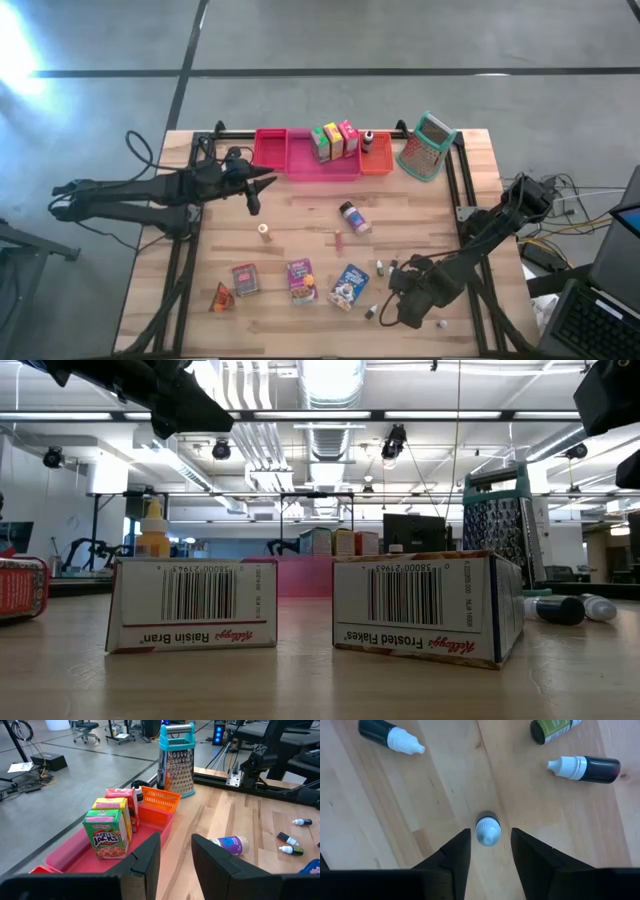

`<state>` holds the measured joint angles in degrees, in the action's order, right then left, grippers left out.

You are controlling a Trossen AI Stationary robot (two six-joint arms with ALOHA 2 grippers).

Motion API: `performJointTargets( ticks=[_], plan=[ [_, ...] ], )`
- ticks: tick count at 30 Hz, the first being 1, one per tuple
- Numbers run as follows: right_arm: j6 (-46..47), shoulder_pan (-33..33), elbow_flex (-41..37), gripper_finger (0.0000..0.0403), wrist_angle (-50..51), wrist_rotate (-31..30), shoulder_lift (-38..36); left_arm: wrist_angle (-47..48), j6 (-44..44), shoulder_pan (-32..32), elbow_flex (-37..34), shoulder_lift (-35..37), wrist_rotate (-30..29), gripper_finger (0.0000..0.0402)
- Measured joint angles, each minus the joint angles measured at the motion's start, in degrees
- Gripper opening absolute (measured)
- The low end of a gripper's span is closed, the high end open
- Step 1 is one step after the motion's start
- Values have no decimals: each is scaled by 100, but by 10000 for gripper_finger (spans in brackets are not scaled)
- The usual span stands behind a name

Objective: Pick & Place Kitchen Items
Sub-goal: Put the top small black food coloring bottle into the orange bin

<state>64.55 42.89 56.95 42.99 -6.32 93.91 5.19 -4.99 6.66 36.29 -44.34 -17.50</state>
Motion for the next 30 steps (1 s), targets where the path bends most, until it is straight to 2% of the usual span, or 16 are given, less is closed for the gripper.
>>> performJointTargets(
  ticks=[17,30],
  plan=[
    [34,0,-7,95,-52,-123,-4,2,-22,0,0,0,2,116],
    [109,0,-121,127,-205,-112,-4,4,-101,0,0,0,2,116]
  ],
)
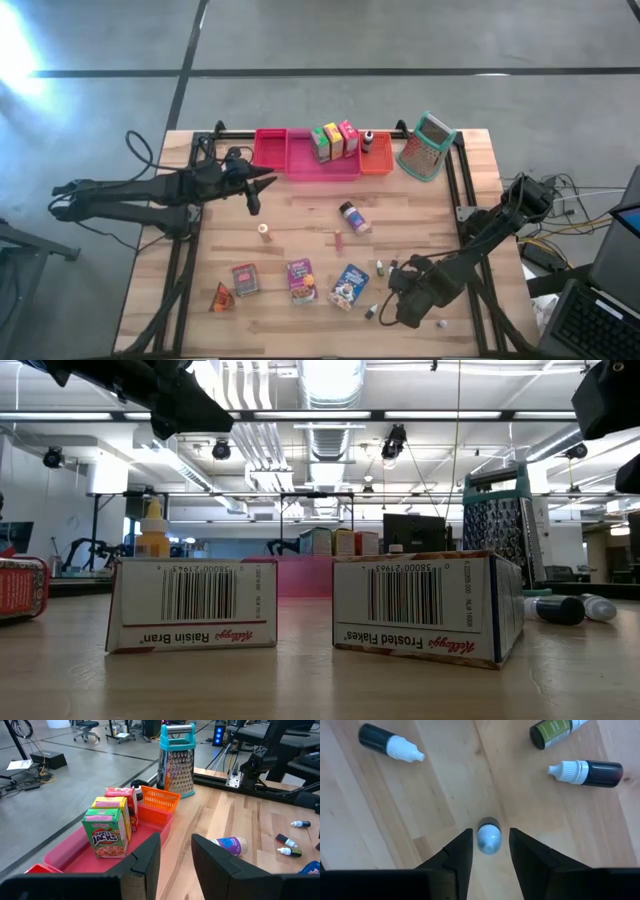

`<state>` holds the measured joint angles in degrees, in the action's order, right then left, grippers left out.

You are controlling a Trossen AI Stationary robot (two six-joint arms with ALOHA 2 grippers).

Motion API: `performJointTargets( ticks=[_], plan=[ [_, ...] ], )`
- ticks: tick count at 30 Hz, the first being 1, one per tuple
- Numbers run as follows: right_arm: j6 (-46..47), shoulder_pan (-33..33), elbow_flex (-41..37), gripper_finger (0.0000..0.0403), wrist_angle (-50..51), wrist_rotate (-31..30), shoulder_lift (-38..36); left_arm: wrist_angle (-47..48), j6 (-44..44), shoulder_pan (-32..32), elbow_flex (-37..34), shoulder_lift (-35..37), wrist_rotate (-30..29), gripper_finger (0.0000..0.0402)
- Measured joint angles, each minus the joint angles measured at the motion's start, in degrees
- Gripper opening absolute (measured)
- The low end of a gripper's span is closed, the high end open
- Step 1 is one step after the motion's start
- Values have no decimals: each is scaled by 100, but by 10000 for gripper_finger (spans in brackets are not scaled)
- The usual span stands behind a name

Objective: Pick & Place Kitchen Items
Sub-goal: Put the top small black food coloring bottle into the orange bin

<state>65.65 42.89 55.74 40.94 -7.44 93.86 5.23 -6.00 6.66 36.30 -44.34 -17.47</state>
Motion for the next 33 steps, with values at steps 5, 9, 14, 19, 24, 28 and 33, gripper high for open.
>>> performJointTargets(
  ticks=[5,9,14,19,24,28,33],
  plan=[
    [42,0,-39,127,-4,12,0,0,-10,0,1,0,0,116],
    [44,0,-62,108,-5,15,0,0,-17,0,0,0,0,116],
    [40,0,-65,76,-19,14,0,0,-21,0,1,0,0,116],
    [35,0,-65,56,-21,13,-2,0,-25,0,2,0,0,116],
    [39,0,-65,62,-36,21,-2,0,-48,0,0,0,0,116],
    [39,-4,-33,74,-60,189,-2,0,-152,0,0,0,0,116],
    [-69,-8,33,61,-45,208,-88,0,-155,0,0,0,0,116]
  ],
)
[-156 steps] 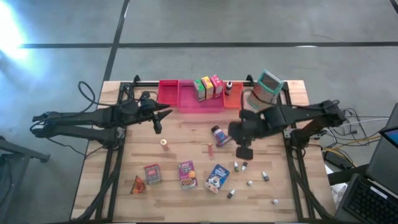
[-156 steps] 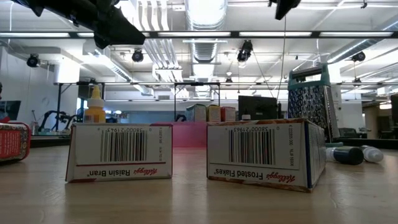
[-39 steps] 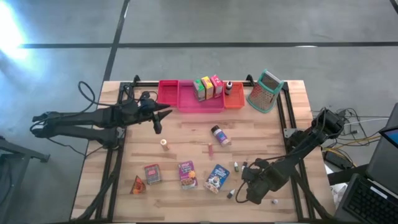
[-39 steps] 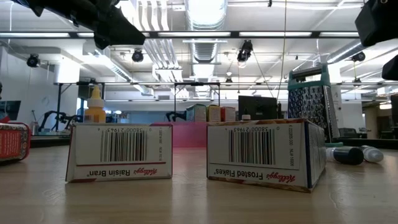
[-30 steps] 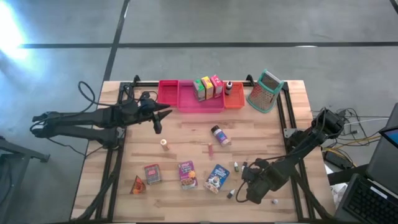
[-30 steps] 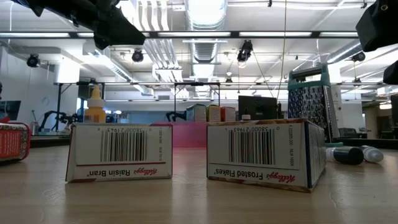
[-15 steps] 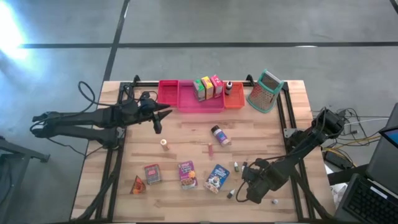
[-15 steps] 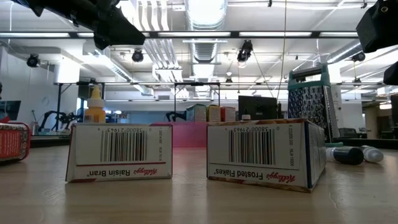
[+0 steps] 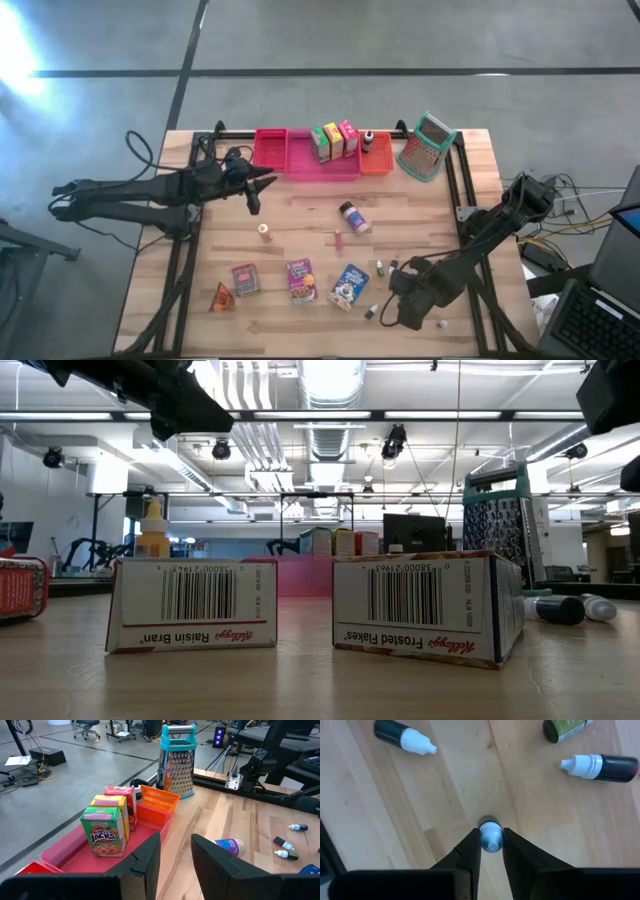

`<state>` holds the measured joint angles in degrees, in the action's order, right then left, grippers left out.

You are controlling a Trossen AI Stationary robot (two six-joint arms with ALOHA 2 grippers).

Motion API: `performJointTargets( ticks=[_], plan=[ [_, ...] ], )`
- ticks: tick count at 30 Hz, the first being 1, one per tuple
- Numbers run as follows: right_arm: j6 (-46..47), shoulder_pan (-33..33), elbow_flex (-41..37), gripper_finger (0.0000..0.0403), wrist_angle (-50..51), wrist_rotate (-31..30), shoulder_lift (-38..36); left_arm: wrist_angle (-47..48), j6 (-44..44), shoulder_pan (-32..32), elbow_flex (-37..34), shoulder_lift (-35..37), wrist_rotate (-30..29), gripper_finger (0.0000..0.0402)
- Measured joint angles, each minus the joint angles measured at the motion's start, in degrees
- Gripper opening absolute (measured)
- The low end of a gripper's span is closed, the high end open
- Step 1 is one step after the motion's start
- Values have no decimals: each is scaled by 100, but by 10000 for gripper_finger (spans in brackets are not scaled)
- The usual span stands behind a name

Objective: Pick & Place Kitchen Items
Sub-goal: Put the top small black food coloring bottle into the orange bin

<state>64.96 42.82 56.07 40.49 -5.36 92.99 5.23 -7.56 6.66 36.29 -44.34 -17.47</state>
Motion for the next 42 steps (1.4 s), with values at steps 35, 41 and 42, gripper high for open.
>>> performJointTargets(
  ticks=[35,41,42],
  plan=[
    [-4494,-5258,70,60,564,42,-1818,-4,3,1,2,0,0,116],
    [-5250,-6440,443,66,564,417,-1464,-4,2,0,2,0,0,116],
    [-5397,-6580,553,64,566,438,-1376,-4,3,0,2,0,0,116]
  ],
)
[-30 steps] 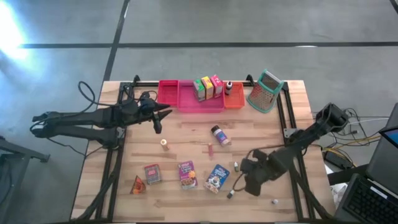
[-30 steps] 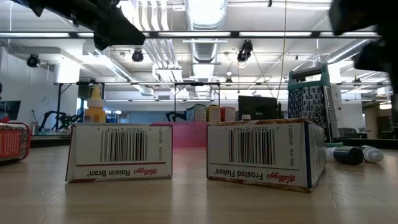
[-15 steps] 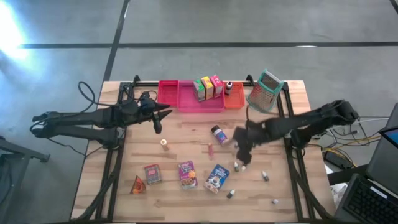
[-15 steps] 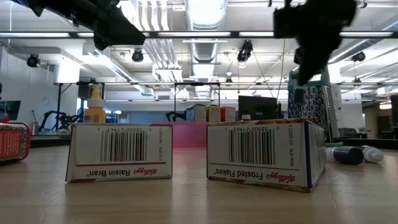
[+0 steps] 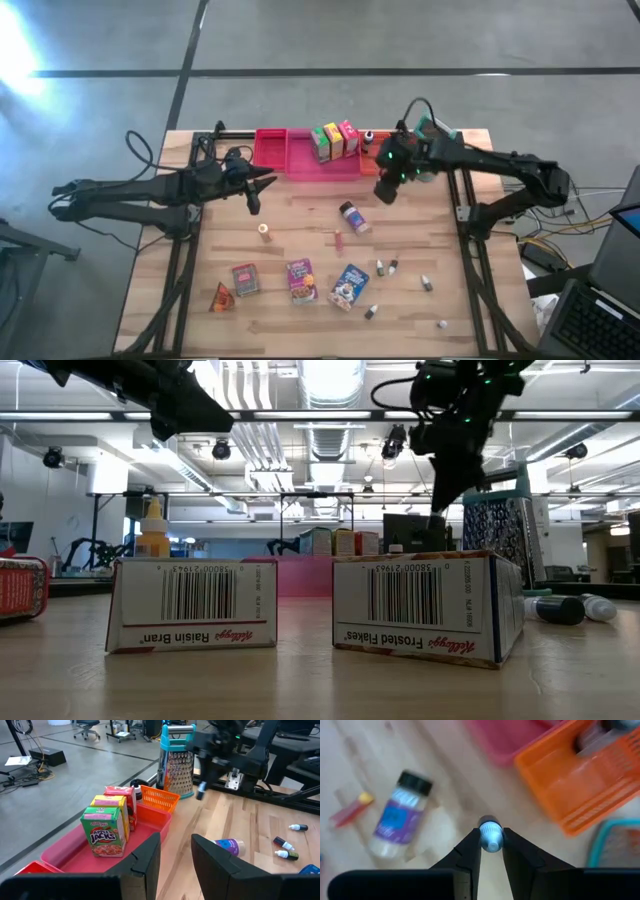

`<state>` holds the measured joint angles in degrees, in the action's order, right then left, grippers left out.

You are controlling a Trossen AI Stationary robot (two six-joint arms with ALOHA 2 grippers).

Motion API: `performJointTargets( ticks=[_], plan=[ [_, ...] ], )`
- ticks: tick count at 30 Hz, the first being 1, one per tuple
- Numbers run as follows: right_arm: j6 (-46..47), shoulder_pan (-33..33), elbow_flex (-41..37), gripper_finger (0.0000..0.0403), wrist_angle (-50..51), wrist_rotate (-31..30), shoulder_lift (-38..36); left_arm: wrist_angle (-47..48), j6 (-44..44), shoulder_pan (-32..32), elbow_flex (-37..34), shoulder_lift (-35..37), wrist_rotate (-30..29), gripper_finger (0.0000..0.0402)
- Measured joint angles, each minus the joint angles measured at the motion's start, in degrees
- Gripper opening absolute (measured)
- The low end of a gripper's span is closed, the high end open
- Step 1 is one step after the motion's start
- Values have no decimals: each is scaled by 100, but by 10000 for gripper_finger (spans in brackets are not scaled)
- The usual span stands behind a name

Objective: Pick & Place Kitchen Items
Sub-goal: Put the top small black food coloring bottle into the orange bin

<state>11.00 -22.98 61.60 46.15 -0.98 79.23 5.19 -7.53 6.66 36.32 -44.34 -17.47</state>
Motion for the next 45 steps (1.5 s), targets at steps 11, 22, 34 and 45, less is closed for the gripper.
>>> performJointTargets(
  ticks=[11,22,34,45],
  plan=[
    [-1476,-1141,1806,64,976,497,1396,1,0,0,0,0,0,116],
    [-2752,-1849,2821,59,1642,495,2374,0,0,0,0,0,0,116],
    [-3375,-2488,2815,60,1166,560,2843,0,0,2,0,0,0,116],
    [-3619,-2581,2817,60,741,558,3343,1,0,1,0,0,-2,116]
  ],
)
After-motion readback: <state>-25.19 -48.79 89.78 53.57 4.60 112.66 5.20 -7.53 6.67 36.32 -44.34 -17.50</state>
